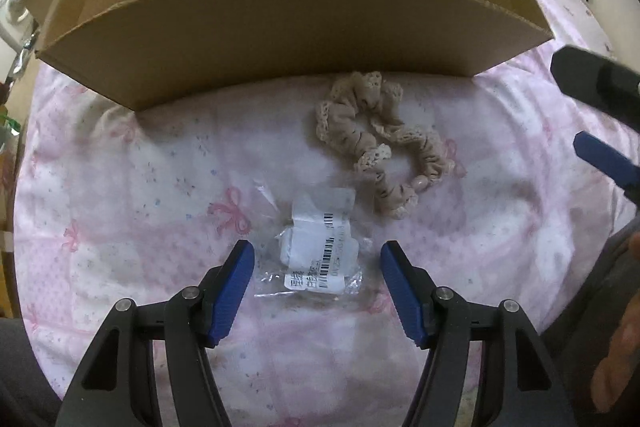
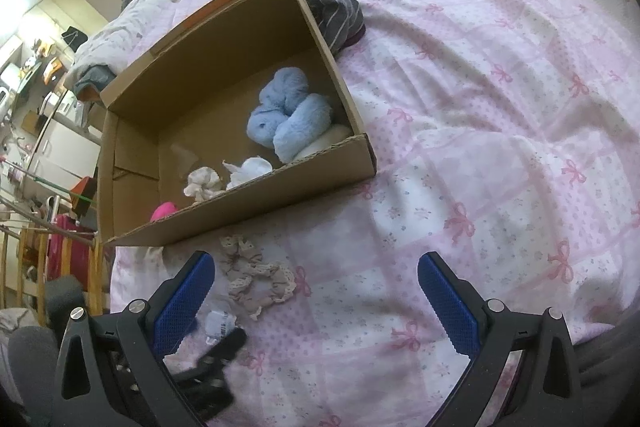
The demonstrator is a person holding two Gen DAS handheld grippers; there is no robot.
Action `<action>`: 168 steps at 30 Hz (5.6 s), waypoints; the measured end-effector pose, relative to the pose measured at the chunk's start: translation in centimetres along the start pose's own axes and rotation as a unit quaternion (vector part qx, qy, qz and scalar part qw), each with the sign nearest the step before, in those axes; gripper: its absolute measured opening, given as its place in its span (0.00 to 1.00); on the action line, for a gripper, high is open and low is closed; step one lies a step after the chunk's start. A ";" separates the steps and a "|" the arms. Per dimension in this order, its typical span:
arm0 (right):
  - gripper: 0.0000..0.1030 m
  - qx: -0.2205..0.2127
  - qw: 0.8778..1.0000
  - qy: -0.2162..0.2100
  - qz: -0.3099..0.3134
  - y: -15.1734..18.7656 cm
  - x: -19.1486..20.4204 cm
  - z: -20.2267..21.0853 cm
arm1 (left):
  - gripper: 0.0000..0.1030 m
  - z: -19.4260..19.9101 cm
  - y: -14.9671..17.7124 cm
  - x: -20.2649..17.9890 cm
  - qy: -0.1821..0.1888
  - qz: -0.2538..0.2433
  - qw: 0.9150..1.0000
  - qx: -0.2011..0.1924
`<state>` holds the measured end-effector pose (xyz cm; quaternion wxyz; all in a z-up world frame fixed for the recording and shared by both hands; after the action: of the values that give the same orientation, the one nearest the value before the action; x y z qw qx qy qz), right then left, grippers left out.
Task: Organize soft objects
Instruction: 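Lower the left tool onto the bagged white sock and grasp it, then lower the right tool onto the grey lace scrunchie and grasp it, then carry the bagged sock with the left tool while the right tool carries the grey scrunchie into the box, then open both tools to release the bag and scrunchie into the box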
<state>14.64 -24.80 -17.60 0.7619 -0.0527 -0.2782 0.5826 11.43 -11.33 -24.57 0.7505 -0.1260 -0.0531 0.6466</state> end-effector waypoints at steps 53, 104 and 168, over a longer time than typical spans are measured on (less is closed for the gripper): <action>0.28 0.065 0.954 0.083 0.282 5.4 8.0 -9.3 | 0.22 7.0 -2.2 9.2 -0.053 0.111 0.990 -0.065; 0.15 -0.033 0.987 -0.090 0.133 0.7 6.0 5.5 | 0.21 12.4 -4.4 8.8 -0.048 0.091 0.985 -0.141; 0.15 -0.012 0.988 -0.106 0.112 -6.7 6.8 -3.0 | 0.21 7.1 -14.7 6.5 -0.042 0.018 0.989 -0.139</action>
<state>23.01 -19.96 -14.92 0.6576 -0.0308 -0.3565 0.6630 24.87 -5.99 -14.52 0.7109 -0.2030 -0.1712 0.6512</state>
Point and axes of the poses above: each gripper's, at about its wrist camera, not at the fingertips, and z roughly against the way its jaws point, x to its left, y to its underside, the point moved 10 cm from there along -z, roughly the way its jaws point, and after that the axes turned 1 degree about -x, right-handed, at the moved point
